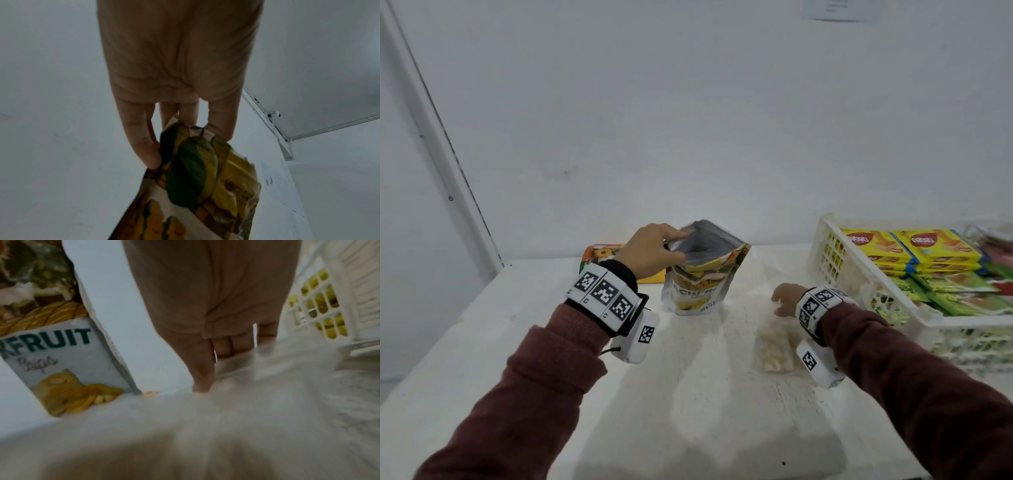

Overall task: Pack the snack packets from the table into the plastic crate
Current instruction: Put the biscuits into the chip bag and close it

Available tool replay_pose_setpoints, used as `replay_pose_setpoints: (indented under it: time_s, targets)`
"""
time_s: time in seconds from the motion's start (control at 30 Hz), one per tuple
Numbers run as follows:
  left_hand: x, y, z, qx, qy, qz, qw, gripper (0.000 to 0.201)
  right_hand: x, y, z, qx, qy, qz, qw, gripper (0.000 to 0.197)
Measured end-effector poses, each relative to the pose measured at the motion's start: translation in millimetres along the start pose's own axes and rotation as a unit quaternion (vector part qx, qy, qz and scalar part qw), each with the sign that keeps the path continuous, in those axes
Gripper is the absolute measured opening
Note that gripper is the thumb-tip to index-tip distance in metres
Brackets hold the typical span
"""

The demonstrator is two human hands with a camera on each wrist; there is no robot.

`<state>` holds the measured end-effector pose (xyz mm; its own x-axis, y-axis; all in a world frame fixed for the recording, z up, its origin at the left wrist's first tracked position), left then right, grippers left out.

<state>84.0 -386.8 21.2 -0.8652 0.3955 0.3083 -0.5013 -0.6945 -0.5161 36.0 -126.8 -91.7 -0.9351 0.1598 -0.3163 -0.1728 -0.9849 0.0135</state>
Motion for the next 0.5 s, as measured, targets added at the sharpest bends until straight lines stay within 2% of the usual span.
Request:
replay_pose_setpoints:
  time_s: [0.07,0.13,0.3,0.43,0.5]
  targets:
    - [-1,0,2,0.006,0.004,0.002,1.0,0.048,-1,-1,10,0.013,-0.004,0.026,1.0,0.01]
    - [-1,0,2,0.007,0.006,0.005,1.0,0.049,-5,-3,23,0.046,-0.015,0.059,0.997,0.021]
    - [-1,2,3,0.007,0.008,0.004,1.0,0.049,-38,-3,69,0.183,-0.035,0.141,0.972,0.024]
    - [-1,1,3,0.0,0.01,0.002,1.0,0.049,-54,-1,91,0.213,-0.177,0.146,0.95,0.018]
    - [-1,2,4,0.0,0.011,0.0,1.0,0.049,-60,2,88,0.196,-0.221,0.142,0.945,0.014]
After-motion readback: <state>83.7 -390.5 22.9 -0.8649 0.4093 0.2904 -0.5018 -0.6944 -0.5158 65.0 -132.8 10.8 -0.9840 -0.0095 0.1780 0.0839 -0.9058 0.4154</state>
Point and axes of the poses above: each hand's wrist, its own x-axis towards the middle knuckle, its own z-axis out of the back of the hand, y = z × x, the point moved 1 cm from there along x, towards the middle knuckle, and after that the axes turned 10 degrees about -z, right-handed, at the moved point
